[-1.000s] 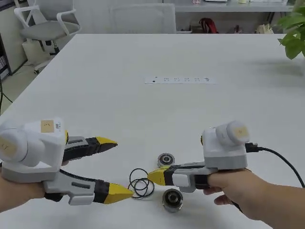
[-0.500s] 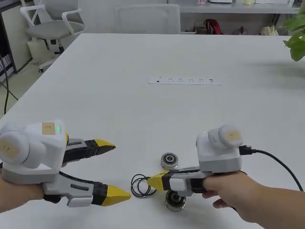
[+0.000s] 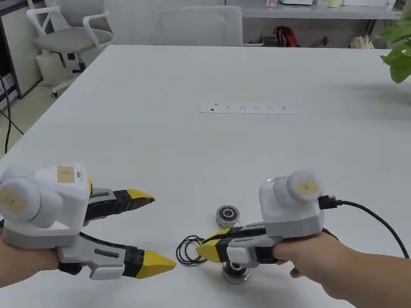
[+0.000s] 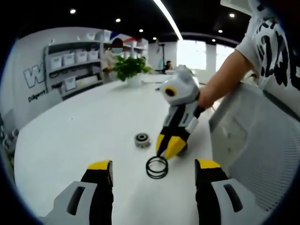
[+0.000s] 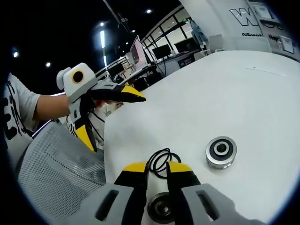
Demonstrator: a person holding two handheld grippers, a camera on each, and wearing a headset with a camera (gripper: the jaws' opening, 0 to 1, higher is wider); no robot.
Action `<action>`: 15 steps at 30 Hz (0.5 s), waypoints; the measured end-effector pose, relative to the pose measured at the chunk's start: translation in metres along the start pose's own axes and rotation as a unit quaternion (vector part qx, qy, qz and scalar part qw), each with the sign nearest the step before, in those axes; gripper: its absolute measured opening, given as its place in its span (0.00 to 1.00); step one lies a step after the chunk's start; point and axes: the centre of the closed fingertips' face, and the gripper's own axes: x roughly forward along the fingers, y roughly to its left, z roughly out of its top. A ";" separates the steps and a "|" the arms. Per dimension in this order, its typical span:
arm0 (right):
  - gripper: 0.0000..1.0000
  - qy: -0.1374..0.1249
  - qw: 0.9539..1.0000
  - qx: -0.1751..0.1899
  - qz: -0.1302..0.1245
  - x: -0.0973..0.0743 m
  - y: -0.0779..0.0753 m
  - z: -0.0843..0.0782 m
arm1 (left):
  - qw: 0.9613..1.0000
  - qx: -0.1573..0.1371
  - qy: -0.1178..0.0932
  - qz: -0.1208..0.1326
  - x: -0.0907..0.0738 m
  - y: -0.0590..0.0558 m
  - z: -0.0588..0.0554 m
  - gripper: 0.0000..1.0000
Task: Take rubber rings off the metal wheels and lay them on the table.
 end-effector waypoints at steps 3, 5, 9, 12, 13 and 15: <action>0.18 -0.001 1.000 -0.002 0.000 -0.001 0.000 0.001 | 1.000 -0.001 0.001 -0.001 0.000 -0.001 -0.001 0.72; 0.20 0.000 1.000 -0.013 0.000 -0.003 0.002 0.002 | 1.000 -0.002 0.005 -0.002 0.001 -0.001 -0.002 0.72; 0.26 -0.004 0.999 -0.036 -0.001 -0.010 0.003 0.005 | 1.000 -0.005 0.004 -0.003 0.002 -0.002 -0.002 0.73; 0.29 -0.004 0.999 -0.046 -0.002 -0.015 0.004 0.005 | 1.000 -0.005 0.003 -0.005 0.002 -0.003 -0.002 0.72; 0.31 -0.004 0.999 -0.050 -0.003 -0.017 0.003 0.005 | 1.000 -0.004 0.005 -0.005 0.003 -0.004 -0.003 0.72; 0.34 -0.004 0.998 -0.059 -0.005 -0.022 0.003 0.006 | 1.000 -0.003 0.004 -0.005 0.004 -0.004 -0.002 0.72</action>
